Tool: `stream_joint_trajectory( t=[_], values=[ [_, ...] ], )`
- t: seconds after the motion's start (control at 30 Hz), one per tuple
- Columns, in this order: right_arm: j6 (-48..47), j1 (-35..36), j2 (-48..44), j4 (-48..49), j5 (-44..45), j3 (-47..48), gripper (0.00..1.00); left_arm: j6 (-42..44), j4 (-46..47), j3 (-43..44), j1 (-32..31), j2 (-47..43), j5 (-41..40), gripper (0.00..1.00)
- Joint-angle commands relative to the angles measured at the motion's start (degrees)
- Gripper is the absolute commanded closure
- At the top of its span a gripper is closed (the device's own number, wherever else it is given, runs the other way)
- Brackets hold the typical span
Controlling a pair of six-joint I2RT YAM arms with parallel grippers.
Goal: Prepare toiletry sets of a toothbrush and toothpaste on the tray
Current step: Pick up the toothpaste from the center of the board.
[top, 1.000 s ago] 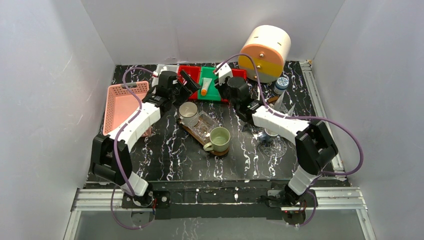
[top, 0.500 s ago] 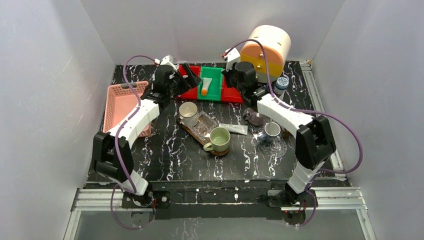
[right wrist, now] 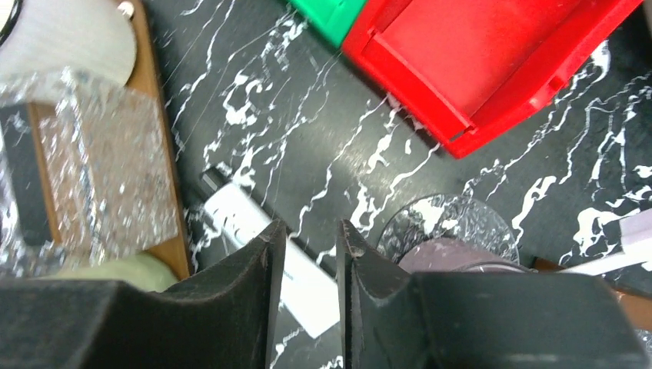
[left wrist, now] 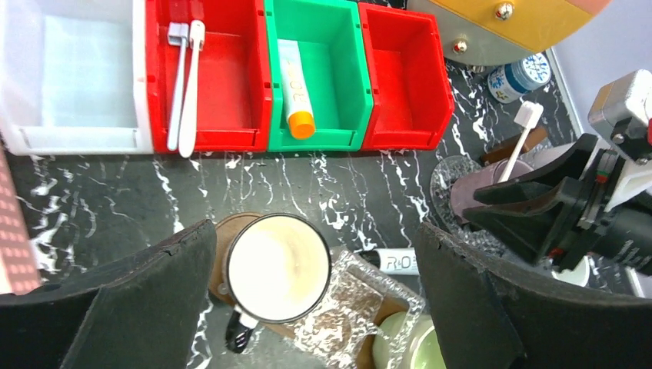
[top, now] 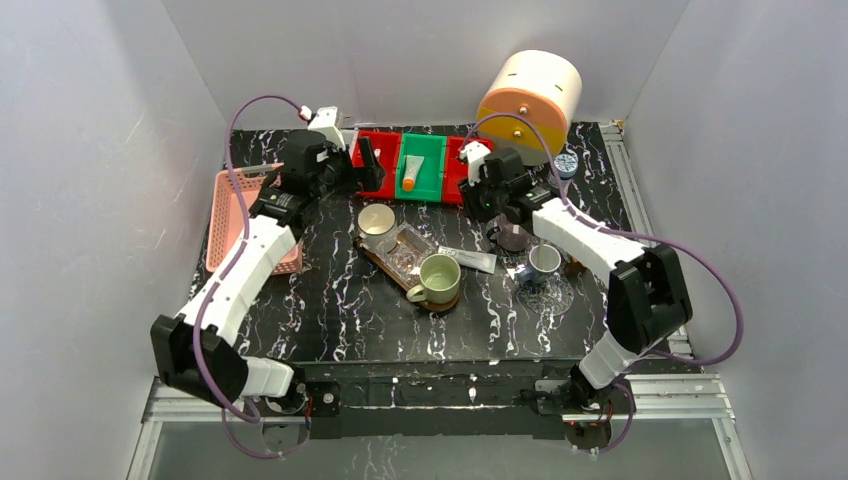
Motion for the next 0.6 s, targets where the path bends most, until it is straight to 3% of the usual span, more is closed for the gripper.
stream_joint_trajectory(
  t=[0.0, 0.13, 0.23, 0.33, 0.57],
  values=[
    [-6.5, -3.0, -4.8, -4.1, -13.1, -1.6, 0.59, 8.7, -4.4, -1.7, 0.3, -4.4, 1.0, 0.02],
    [-13.2, -4.0, -3.2, -7.1, -17.0, -0.9, 0.56, 10.7, -4.0, -4.3, 0.2, -8.3, 0.9, 0.02],
    [-18.0, -4.0, -1.4, -9.8, -20.8, 0.0, 0.45, 11.5, -2.8, -7.0, 0.1, -11.5, 0.4, 0.02],
    [-23.4, -4.0, 1.0, -14.8, -23.8, 1.7, 0.42, 12.2, -1.4, -10.1, -0.2, -14.7, -0.1, 0.02],
    [-30.9, -3.4, 3.7, -13.9, -24.4, 0.7, 0.35, 13.1, -0.5, -13.6, -1.5, -17.6, -2.0, 0.02]
  ],
)
